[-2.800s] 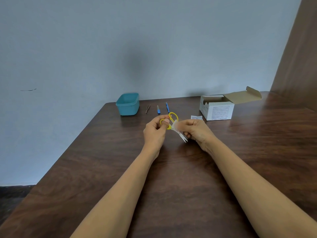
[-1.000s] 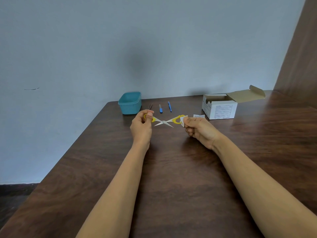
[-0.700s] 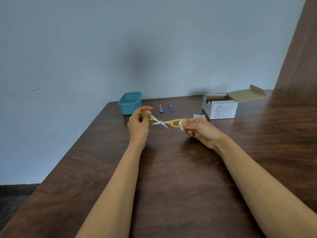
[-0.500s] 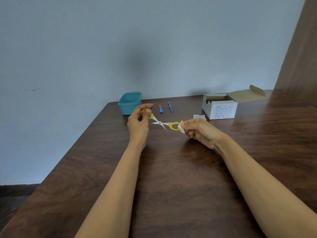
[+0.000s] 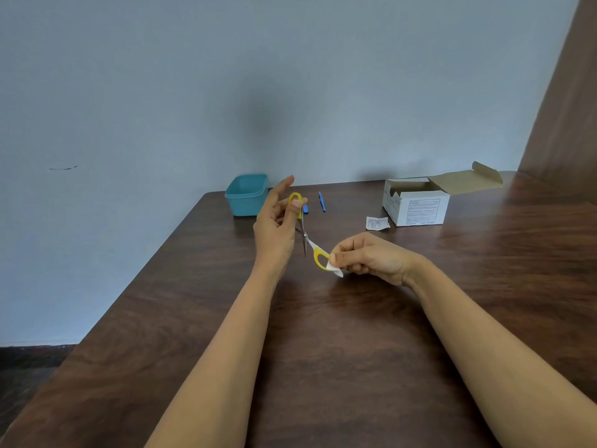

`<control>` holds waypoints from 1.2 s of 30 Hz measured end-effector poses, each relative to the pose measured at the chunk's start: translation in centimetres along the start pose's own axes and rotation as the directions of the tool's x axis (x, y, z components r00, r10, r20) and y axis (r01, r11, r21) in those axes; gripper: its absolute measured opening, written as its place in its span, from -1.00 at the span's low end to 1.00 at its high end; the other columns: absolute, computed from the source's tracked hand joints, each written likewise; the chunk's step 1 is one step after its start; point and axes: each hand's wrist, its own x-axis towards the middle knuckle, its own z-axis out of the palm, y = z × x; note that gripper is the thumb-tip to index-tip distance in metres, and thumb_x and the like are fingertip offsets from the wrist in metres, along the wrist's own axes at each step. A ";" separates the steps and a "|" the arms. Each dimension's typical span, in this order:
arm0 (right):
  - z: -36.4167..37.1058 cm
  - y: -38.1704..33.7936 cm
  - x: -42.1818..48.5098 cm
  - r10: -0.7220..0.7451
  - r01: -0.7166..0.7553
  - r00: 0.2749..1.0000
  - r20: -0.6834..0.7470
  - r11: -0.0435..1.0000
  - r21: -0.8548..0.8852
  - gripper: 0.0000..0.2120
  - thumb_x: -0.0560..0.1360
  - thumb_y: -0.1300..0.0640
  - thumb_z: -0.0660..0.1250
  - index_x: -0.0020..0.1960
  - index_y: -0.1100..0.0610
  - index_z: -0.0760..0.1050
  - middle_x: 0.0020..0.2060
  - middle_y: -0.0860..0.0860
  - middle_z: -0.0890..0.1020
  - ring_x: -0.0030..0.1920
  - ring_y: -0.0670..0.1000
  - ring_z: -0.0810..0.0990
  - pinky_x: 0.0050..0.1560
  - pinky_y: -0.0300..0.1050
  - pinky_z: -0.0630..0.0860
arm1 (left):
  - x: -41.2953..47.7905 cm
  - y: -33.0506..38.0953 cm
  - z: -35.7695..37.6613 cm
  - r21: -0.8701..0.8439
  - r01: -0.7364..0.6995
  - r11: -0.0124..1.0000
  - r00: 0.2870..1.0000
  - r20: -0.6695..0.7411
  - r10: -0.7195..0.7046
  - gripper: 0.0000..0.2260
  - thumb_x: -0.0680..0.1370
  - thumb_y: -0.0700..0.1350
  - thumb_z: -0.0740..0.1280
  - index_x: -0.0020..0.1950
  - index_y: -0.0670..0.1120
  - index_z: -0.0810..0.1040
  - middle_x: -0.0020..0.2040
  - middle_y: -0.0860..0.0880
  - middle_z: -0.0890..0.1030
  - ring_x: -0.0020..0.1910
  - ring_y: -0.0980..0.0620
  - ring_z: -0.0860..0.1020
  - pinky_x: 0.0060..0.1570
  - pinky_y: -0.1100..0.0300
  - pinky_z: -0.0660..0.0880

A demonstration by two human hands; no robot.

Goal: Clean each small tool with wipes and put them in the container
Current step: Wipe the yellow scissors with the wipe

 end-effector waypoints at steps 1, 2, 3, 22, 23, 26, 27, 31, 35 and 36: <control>0.1 0.1 0.0 -0.019 0.019 1.000 -0.006 1.000 0.013 -0.89 0.47 0.20 0.37 -0.21 0.16 0.62 -0.36 0.05 0.43 -0.44 -0.14 0.25 -0.43 -0.33 0.14 | 0.0 0.0 0.1 0.013 -0.006 1.000 1.000 -0.021 0.006 -0.72 0.60 -0.09 0.29 0.26 0.20 0.44 -0.02 -0.04 0.67 -0.05 0.20 0.57 -0.04 0.46 0.44; 0.2 0.1 0.0 -0.040 0.041 0.999 -0.022 0.998 0.051 -0.90 0.47 0.18 0.37 -0.18 0.18 0.61 -0.36 0.04 0.45 -0.43 -0.14 0.26 -0.43 -0.34 0.16 | 0.0 -0.1 0.1 0.030 -0.005 1.000 0.999 -0.049 0.006 -0.71 0.60 -0.06 0.29 0.29 0.20 0.42 0.00 0.01 0.66 -0.03 0.22 0.57 -0.01 0.45 0.43; 0.3 0.2 0.0 -0.057 0.062 0.997 -0.046 0.993 0.102 -0.90 0.47 0.17 0.37 -0.17 0.17 0.61 -0.35 0.03 0.47 -0.42 -0.14 0.26 -0.42 -0.34 0.17 | -0.1 -0.2 0.2 0.052 0.006 0.999 0.996 -0.085 -0.002 -0.70 0.60 -0.03 0.28 0.32 0.18 0.40 0.00 0.06 0.63 -0.01 0.24 0.55 0.02 0.44 0.42; 0.4 0.7 0.8 -0.035 0.154 0.943 -0.331 0.928 0.340 -0.90 0.49 0.18 0.34 -0.17 0.16 0.61 -0.38 -0.01 0.52 -0.40 -0.14 0.36 -0.36 -0.31 0.33 | -2.5 -1.8 2.4 0.395 0.056 0.917 0.953 0.254 -0.168 -0.64 0.67 -0.01 0.11 -0.23 -0.09 0.52 -0.39 0.08 0.49 -0.39 0.18 0.43 -0.21 0.17 0.43; 0.4 0.7 0.8 -0.031 0.155 0.938 -0.345 0.928 0.339 -0.91 0.48 0.18 0.36 -0.16 0.18 0.61 -0.38 0.00 0.52 -0.40 -0.14 0.37 -0.36 -0.32 0.34 | -2.5 -1.8 2.3 0.391 0.047 0.919 0.953 0.259 -0.159 -0.64 0.67 -0.01 0.11 -0.22 -0.12 0.52 -0.39 0.07 0.49 -0.39 0.18 0.42 -0.23 0.19 0.42; 0.6 0.8 0.9 -0.021 0.168 0.918 -0.396 0.925 0.341 -0.93 0.44 0.19 0.40 -0.18 0.20 0.60 -0.39 0.03 0.52 -0.41 -0.13 0.39 -0.38 -0.33 0.37 | -2.6 -2.0 2.0 0.429 -0.016 0.903 0.938 0.319 -0.136 -0.64 0.67 0.00 0.09 -0.22 -0.09 0.50 -0.36 0.01 0.48 -0.36 0.14 0.40 -0.29 0.25 0.36; 0.6 0.8 0.9 -0.018 0.176 0.911 -0.413 0.920 0.350 -0.94 0.44 0.21 0.40 -0.19 0.20 0.61 -0.41 0.03 0.51 -0.42 -0.13 0.39 -0.39 -0.33 0.38 | -2.7 -2.0 1.9 0.450 -0.041 0.892 0.929 0.345 -0.132 -0.66 0.67 -0.01 0.09 -0.24 -0.04 0.48 -0.35 0.00 0.47 -0.35 0.12 0.40 -0.31 0.27 0.34; 0.5 0.8 0.8 -0.017 0.199 0.906 -0.423 0.899 0.389 -0.95 0.38 0.20 0.44 -0.19 0.19 0.61 -0.43 0.01 0.53 -0.44 -0.14 0.43 -0.40 -0.34 0.38 | -2.9 -2.0 1.9 0.475 -0.072 0.877 0.919 0.374 -0.127 -0.70 0.68 -0.06 0.08 -0.22 0.02 0.46 -0.35 0.05 0.45 -0.34 0.11 0.40 -0.32 0.30 0.31; 0.7 0.9 1.0 -0.017 0.213 0.889 -0.457 0.900 0.380 -0.91 0.37 0.21 0.47 -0.22 0.18 0.57 -0.45 0.01 0.55 -0.44 -0.12 0.44 -0.42 -0.33 0.37 | -2.9 -2.2 1.7 0.468 -0.056 0.882 0.918 0.371 -0.138 -0.70 0.67 -0.05 0.08 -0.17 -0.07 0.49 -0.34 0.02 0.46 -0.33 0.11 0.39 -0.30 0.25 0.32; 0.8 0.9 1.1 -0.016 0.213 0.884 -0.467 0.904 0.372 -0.92 0.38 0.22 0.46 -0.23 0.18 0.56 -0.45 0.02 0.55 -0.43 -0.12 0.44 -0.42 -0.33 0.37 | -2.8 -2.3 1.7 0.465 -0.045 0.884 0.920 0.365 -0.145 -0.69 0.67 -0.05 0.08 -0.19 -0.05 0.48 -0.34 0.02 0.46 -0.33 0.11 0.38 -0.30 0.25 0.31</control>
